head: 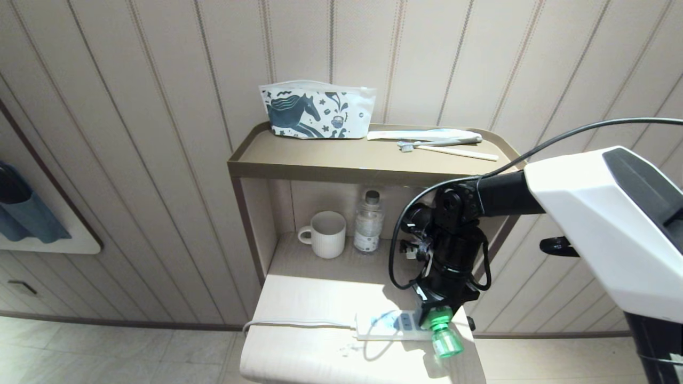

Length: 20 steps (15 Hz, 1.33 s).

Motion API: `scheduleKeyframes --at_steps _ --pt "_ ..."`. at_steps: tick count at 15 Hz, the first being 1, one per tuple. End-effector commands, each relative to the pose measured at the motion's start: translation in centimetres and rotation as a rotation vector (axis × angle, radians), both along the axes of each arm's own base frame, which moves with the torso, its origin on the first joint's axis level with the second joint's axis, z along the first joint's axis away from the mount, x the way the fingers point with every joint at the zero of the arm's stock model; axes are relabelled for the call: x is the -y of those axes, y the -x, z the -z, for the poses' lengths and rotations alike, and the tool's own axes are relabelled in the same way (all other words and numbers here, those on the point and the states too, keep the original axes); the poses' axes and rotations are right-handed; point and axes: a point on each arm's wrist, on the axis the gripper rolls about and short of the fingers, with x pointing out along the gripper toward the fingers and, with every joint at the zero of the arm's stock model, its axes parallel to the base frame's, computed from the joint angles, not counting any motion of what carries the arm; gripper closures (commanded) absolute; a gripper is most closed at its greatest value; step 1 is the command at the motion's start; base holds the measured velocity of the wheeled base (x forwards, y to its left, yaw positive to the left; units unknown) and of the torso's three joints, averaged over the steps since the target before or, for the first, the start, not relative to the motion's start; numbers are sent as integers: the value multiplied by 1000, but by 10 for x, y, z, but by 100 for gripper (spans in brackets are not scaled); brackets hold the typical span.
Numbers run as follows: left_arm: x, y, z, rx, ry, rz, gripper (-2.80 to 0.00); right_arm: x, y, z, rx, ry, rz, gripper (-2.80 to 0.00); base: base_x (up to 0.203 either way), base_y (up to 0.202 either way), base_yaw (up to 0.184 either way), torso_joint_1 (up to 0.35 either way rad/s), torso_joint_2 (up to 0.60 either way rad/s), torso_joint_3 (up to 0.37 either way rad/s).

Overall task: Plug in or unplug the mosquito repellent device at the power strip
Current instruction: Insert the plug into the socket

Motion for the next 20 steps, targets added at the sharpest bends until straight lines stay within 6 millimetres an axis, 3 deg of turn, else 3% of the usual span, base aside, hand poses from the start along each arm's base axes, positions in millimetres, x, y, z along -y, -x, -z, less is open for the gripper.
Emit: scheduleKeyframes --at_steps 1,13,20 --pt "0 0 0 -1 0 0 0 -1 1 0 -6 1 -3 0 0 0 0 0 0 0" --pt "0 0 0 -1 0 0 0 -2 -4 27 -33 10 14 0 0 0 0 0 0 0" --pt "0 0 0 -1 1 0 0 -6 -13 22 3 -7 11 0 0 0 0 0 0 0"
